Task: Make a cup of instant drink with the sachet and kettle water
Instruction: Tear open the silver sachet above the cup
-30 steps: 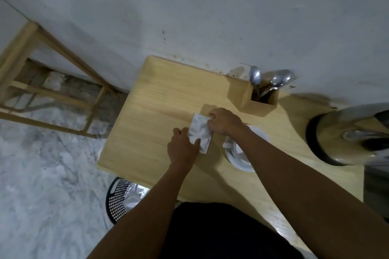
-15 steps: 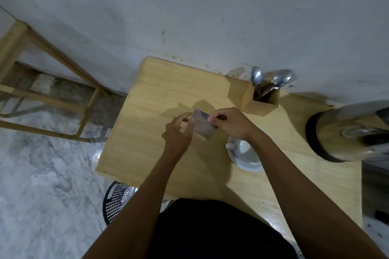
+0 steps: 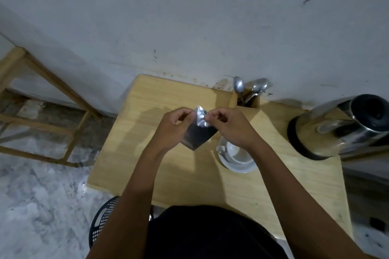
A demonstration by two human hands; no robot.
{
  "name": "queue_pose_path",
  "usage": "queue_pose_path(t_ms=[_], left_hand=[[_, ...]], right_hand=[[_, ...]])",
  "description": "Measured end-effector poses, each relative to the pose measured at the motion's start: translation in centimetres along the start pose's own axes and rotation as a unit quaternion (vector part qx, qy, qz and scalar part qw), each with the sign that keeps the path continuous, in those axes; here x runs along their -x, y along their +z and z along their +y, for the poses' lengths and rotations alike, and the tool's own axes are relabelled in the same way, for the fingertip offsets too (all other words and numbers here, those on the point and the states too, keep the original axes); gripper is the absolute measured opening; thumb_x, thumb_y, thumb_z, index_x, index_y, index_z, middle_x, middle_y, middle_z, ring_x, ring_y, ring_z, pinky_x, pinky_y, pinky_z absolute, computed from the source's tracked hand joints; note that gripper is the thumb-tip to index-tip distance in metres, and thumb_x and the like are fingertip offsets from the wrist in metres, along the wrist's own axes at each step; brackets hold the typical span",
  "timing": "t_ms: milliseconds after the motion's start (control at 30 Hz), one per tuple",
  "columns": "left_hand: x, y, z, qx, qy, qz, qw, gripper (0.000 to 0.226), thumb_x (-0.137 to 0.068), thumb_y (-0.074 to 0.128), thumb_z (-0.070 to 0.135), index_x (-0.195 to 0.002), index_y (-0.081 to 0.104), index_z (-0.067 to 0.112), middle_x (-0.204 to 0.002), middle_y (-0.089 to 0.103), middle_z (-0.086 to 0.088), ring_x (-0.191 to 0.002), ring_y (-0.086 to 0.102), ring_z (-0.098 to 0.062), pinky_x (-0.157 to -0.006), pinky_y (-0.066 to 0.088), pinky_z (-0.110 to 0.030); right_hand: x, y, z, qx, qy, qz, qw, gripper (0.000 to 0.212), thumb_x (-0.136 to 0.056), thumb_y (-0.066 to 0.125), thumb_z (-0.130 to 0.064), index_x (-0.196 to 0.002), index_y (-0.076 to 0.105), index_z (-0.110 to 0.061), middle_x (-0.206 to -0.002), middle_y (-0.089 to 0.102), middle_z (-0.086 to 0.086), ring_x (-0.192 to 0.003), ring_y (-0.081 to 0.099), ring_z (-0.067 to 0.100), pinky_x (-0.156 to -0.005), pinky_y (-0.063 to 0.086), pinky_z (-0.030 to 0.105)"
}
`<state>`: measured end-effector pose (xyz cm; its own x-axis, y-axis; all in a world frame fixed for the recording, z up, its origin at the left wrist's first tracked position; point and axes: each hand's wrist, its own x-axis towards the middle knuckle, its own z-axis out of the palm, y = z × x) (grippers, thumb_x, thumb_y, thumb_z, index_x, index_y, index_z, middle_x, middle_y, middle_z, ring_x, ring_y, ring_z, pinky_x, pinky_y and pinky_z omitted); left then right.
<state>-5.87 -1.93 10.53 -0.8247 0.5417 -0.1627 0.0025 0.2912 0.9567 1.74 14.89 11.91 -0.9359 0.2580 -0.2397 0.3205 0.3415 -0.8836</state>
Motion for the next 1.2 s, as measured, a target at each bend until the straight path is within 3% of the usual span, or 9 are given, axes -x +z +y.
queue_pose_path(t_ms=[200, 300, 567, 633, 800, 933, 1100, 1200], left_hand=[[1.3, 0.3, 1.6, -0.025, 0.048, -0.019, 0.998, 0.02, -0.095, 0.053, 0.024, -0.08, 0.065, 0.022, -0.078, 0.063, 0.007, -0.071, 0.056, 0.001, -0.066, 0.042, -0.011], [1.8, 0.5, 2.0, -0.058, 0.053, -0.041, 0.996, 0.018, -0.094, 0.054, 0.029, -0.084, 0.068, 0.026, -0.083, 0.07, 0.006, -0.081, 0.063, -0.009, -0.075, 0.047, -0.022], [2.7, 1.6, 2.1, -0.064, 0.059, -0.045, 0.995, 0.018, -0.093, 0.049, 0.03, -0.084, 0.063, 0.022, -0.082, 0.064, -0.013, -0.072, 0.053, -0.013, -0.073, 0.042, -0.031], [2.9, 2.0, 2.0, -0.06, 0.06, -0.025, 0.996, 0.019, -0.091, 0.048, 0.035, -0.085, 0.063, 0.024, -0.08, 0.065, -0.013, -0.073, 0.055, -0.021, -0.072, 0.045, -0.034], [3.4, 2.3, 2.0, -0.084, 0.08, 0.006, 0.993, 0.017, -0.095, 0.05, 0.027, -0.087, 0.064, 0.023, -0.072, 0.06, -0.012, -0.063, 0.047, -0.009, -0.06, 0.038, -0.021], [3.3, 2.7, 2.4, -0.089, 0.078, 0.016, 0.993, 0.018, -0.095, 0.051, 0.029, -0.087, 0.065, 0.023, -0.063, 0.056, 0.01, -0.059, 0.048, -0.002, -0.058, 0.035, -0.014], [2.9, 3.1, 2.8, -0.102, 0.082, 0.019, 0.991, 0.02, -0.095, 0.049, 0.032, -0.088, 0.066, 0.025, -0.079, 0.069, 0.003, -0.08, 0.062, -0.013, -0.077, 0.045, -0.03], [2.8, 3.3, 3.1, -0.111, 0.088, 0.019, 0.99, 0.02, -0.096, 0.049, 0.032, -0.089, 0.066, 0.024, -0.078, 0.069, -0.004, -0.078, 0.062, -0.017, -0.076, 0.045, -0.031]], right_hand=[[2.2, -0.9, -1.1, 0.029, -0.028, 0.014, 0.999, 0.015, -0.093, 0.062, -0.029, -0.093, 0.073, -0.019, -0.087, 0.071, -0.007, -0.078, 0.063, 0.004, -0.067, 0.047, 0.013], [2.9, -1.4, -1.8, 0.014, -0.062, 0.044, 0.997, 0.01, -0.092, 0.065, -0.027, -0.097, 0.071, -0.023, -0.089, 0.071, -0.006, -0.079, 0.065, 0.006, -0.068, 0.05, 0.013], [3.4, -2.2, -3.0, 0.077, -0.1, 0.041, 0.991, 0.008, -0.09, 0.068, -0.016, -0.091, 0.071, -0.022, -0.082, 0.068, -0.017, -0.075, 0.063, -0.004, -0.073, 0.048, 0.008], [3.4, -2.1, -2.9, 0.089, -0.101, 0.034, 0.99, 0.008, -0.09, 0.066, -0.016, -0.09, 0.07, -0.023, -0.081, 0.068, -0.016, -0.075, 0.063, -0.001, -0.072, 0.047, 0.008], [3.6, -2.6, -3.3, 0.108, -0.096, 0.011, 0.989, 0.007, -0.09, 0.067, -0.016, -0.093, 0.072, -0.02, -0.086, 0.072, -0.006, -0.08, 0.066, 0.01, -0.074, 0.052, 0.019], [3.4, -3.2, -3.5, 0.133, -0.091, 0.005, 0.987, 0.013, -0.088, 0.07, -0.022, -0.101, 0.073, -0.021, -0.087, 0.071, -0.01, -0.086, 0.067, 0.009, -0.08, 0.053, 0.023], [3.0, -3.7, -3.8, 0.194, -0.105, 0.001, 0.975, 0.008, -0.088, 0.069, -0.024, -0.083, 0.07, -0.03, -0.074, 0.067, -0.017, -0.069, 0.061, 0.002, -0.069, 0.048, 0.021], [2.9, -3.9, -3.9, 0.216, -0.11, 0.002, 0.97, 0.009, -0.088, 0.069, -0.027, -0.081, 0.068, -0.032, -0.071, 0.064, -0.019, -0.065, 0.057, -0.002, -0.066, 0.044, 0.019]])
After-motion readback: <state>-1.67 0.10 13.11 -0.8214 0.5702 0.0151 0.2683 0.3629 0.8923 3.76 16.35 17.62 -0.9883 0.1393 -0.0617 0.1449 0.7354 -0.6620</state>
